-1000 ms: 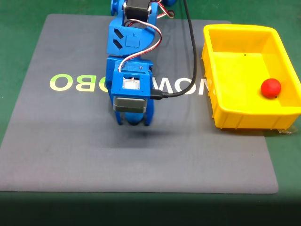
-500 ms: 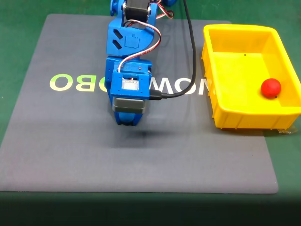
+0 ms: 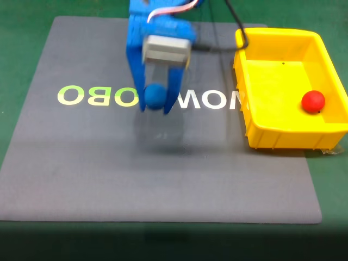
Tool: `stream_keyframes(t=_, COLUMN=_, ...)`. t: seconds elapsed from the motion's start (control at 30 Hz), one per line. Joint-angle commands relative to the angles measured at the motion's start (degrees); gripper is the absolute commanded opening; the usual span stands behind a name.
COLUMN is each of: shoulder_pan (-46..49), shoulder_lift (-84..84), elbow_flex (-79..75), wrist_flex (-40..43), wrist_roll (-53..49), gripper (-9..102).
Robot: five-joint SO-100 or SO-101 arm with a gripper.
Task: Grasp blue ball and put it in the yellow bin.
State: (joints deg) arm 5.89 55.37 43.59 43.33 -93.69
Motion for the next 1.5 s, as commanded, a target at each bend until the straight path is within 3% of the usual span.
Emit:
stream_keyframes(t=0.0, shoulder_pan=-3.43, shoulder_lift=10.72, elbow_flex=-0.26, wrist_flex=0.18, wrist_roll=1.41, gripper=0)
stream_keyframes(t=0.53, shoulder_pan=-29.0, shoulder_lift=32.52, elbow_flex=25.49, wrist_flex=0.18, wrist_roll=6.77, gripper=0)
stream_keyframes(t=0.93, shoulder_pan=-30.06, shoulder_lift=32.08, elbow_flex=27.69, wrist_flex=0.18, wrist_roll=6.77, gripper=0)
stream_keyframes(t=1.0, shoulder_pan=-29.79, shoulder_lift=31.9, elbow_flex=27.69, wrist_flex=0.18, wrist_roll=6.77, gripper=5)
stream_keyframes(t=1.2, shoulder_pan=-28.65, shoulder_lift=31.46, elbow_flex=27.69, wrist_flex=0.0, wrist_roll=7.03, gripper=39)
stream_keyframes(t=1.47, shoulder_pan=-27.69, shoulder_lift=31.55, elbow_flex=27.69, wrist_flex=0.26, wrist_roll=7.29, gripper=42)
